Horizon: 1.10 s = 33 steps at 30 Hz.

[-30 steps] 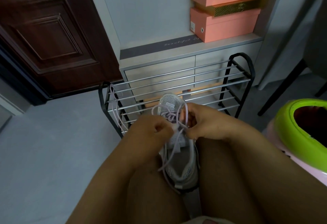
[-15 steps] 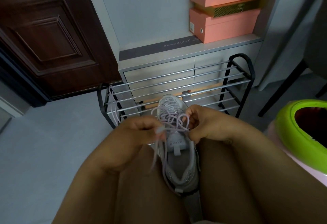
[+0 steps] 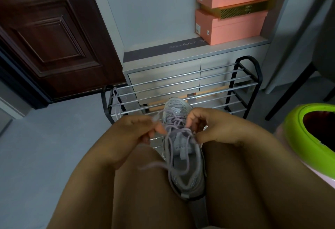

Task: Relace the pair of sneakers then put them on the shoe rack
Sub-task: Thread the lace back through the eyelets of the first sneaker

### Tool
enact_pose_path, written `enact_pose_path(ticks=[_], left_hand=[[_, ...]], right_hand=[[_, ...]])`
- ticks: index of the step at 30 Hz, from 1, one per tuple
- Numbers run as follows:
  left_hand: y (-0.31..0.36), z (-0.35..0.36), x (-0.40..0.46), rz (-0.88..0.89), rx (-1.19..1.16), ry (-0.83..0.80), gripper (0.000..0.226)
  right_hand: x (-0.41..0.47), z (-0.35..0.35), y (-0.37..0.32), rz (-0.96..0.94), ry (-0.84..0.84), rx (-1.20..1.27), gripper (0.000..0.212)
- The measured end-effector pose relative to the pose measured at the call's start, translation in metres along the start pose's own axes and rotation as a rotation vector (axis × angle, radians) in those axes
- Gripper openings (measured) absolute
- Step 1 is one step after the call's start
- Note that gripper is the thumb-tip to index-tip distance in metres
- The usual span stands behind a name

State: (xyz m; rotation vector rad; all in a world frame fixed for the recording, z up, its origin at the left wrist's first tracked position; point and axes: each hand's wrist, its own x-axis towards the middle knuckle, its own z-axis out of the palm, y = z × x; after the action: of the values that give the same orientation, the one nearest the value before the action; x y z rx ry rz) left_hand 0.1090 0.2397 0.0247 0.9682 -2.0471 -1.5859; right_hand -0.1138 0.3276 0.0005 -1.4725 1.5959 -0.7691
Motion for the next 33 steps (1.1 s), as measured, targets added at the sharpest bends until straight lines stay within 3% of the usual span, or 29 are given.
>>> enact_pose_path(ticks=[2, 4, 8, 12, 15, 21, 25, 33], left_hand=[[-0.004, 0.008, 0.015, -0.103, 0.124, 0.245, 0.029], [-0.008, 0.012, 0.031, -0.13, 0.207, 0.349, 0.023], [-0.019, 0.017, 0.061, -0.095, 0.304, 0.308, 0.02], [-0.023, 0.027, 0.074, 0.018, 0.476, 0.214, 0.029], [-0.024, 0.03, 0.078, 0.054, 0.413, 0.23, 0.033], [-0.031, 0.032, 0.075, -0.031, -0.162, 0.359, 0.027], [-0.038, 0.033, 0.074, -0.003, -0.219, 0.357, 0.03], [-0.041, 0.035, 0.069, 0.049, -0.035, 0.366, 0.016]], right_hand=[[0.001, -0.004, -0.004, 0.012, -0.008, 0.065, 0.018], [0.008, -0.009, -0.009, 0.022, 0.072, 0.053, 0.007], [0.033, -0.009, -0.02, 0.082, 0.249, -0.223, 0.007], [0.049, 0.005, -0.027, 0.143, 0.122, -0.498, 0.008], [0.05, 0.005, -0.022, 0.069, 0.109, -0.38, 0.007], [0.044, 0.002, 0.004, 0.087, 0.14, 0.263, 0.02], [0.044, -0.001, 0.008, 0.105, 0.132, 0.574, 0.02], [0.042, 0.002, 0.003, 0.097, 0.159, 0.339, 0.015]])
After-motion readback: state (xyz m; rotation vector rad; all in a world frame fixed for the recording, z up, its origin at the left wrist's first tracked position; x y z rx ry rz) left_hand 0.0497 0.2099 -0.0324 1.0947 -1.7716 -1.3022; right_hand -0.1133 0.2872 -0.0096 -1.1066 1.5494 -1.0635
